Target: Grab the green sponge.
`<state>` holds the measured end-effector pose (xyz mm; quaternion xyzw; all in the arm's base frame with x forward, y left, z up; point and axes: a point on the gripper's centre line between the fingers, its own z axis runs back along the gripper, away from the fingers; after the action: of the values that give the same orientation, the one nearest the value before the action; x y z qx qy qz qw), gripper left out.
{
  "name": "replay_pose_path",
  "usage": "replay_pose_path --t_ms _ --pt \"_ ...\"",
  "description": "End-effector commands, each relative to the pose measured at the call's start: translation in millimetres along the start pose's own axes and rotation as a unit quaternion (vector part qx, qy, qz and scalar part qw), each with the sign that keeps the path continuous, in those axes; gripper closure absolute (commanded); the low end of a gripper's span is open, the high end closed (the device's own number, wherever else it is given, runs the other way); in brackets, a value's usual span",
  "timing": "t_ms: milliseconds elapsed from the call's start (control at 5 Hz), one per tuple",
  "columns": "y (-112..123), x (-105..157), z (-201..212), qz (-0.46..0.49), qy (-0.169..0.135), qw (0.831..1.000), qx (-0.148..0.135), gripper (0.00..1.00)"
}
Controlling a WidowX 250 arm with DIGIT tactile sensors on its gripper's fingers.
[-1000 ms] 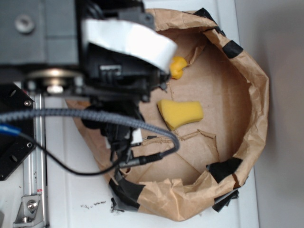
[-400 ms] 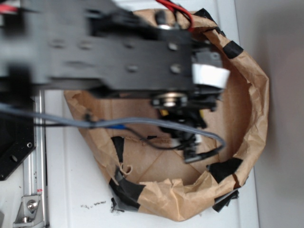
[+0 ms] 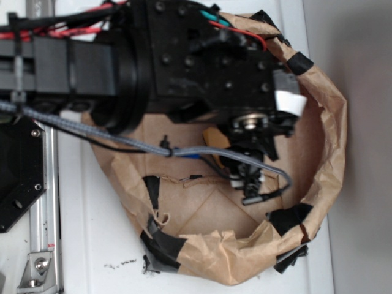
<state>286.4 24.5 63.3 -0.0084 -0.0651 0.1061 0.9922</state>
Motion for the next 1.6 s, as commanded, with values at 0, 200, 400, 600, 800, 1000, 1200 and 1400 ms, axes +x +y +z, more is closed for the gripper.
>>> replay_pose_path --t_ms 0,200,400,600,800,1000,1200,1400 --pt "-1.0 -12.6 -24.8 -0.014 -0.021 0.997 0.072 0.0" --pt "4.2 -12.1 -29.5 -0.016 -0.03 0.999 0.043 0.0" --pt "-3.9 22.4 -38.9 -0.032 -0.033 0.999 0.007 0.0" --pt "-2.7 40.1 -32.5 -0.032 -0.043 0.999 0.008 0.0" --pt "1.6 47.4 -28.1 -0.024 -0.049 0.998 0.012 0.14" --pt "6.6 43.8 -21.2 -0.021 -0.032 0.999 0.008 1.0" --pt "4.4 42.2 -16.6 -0.029 -0.029 0.999 0.01 1.0" --pt "-1.0 52.3 -11.3 -0.034 -0.024 0.999 0.01 1.0"
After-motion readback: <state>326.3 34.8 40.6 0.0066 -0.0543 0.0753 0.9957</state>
